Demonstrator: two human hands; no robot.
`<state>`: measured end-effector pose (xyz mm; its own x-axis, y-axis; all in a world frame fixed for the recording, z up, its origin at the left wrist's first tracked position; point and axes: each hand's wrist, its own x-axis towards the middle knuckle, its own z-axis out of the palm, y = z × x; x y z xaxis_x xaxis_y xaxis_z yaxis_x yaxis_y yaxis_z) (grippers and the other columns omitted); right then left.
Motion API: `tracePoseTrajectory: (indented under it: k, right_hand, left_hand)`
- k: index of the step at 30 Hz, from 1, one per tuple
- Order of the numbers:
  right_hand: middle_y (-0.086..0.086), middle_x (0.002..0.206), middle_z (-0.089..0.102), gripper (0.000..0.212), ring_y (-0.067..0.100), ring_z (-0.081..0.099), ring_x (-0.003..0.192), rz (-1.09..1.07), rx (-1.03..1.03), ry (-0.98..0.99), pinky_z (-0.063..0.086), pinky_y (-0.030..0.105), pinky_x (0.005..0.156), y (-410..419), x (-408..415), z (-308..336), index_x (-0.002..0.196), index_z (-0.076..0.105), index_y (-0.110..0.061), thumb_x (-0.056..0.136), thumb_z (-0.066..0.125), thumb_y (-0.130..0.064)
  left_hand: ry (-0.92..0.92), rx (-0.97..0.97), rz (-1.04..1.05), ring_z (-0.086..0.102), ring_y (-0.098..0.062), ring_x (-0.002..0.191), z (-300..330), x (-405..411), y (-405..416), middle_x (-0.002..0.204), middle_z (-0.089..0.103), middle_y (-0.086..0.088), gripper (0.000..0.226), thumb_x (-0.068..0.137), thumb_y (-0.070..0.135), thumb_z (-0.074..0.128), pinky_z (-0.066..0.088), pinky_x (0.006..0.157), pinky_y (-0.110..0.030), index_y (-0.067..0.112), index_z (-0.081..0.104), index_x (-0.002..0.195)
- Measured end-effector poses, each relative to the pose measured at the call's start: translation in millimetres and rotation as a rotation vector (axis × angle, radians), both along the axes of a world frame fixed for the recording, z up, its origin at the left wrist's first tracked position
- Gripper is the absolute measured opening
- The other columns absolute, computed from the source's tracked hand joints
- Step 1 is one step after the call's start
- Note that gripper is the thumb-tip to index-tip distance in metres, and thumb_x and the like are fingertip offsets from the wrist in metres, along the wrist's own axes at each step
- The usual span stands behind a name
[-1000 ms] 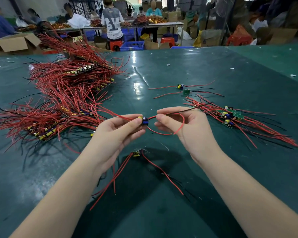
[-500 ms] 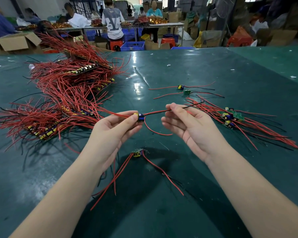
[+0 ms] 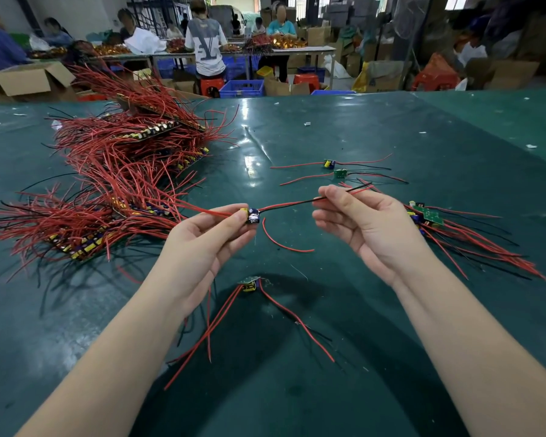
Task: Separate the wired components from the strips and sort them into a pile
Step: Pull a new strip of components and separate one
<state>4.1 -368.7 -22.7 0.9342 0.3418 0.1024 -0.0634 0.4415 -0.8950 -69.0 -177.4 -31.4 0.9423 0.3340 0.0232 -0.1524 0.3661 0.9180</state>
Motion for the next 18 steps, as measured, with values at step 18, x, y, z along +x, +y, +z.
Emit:
tracePoseTrajectory:
  k: [18]
  right_hand:
    - [0.014, 0.081, 0.073, 0.033, 0.020, 0.072, 0.069, 0.126, 0.062, 0.184, 0.057, 0.024, 0.062, 11, -9, -5, 0.090, 0.070, 0.000, 0.064, 0.073, -0.020]
  left_hand:
    - [-0.077, 0.023, 0.020, 0.070, -0.017, 0.083, -2, -3, 3, 0.087, 0.073, -0.011, 0.018, 0.078, 0.006, 0.065, 0.055, 0.074, -0.019, 0.002, 0.069, 0.095]
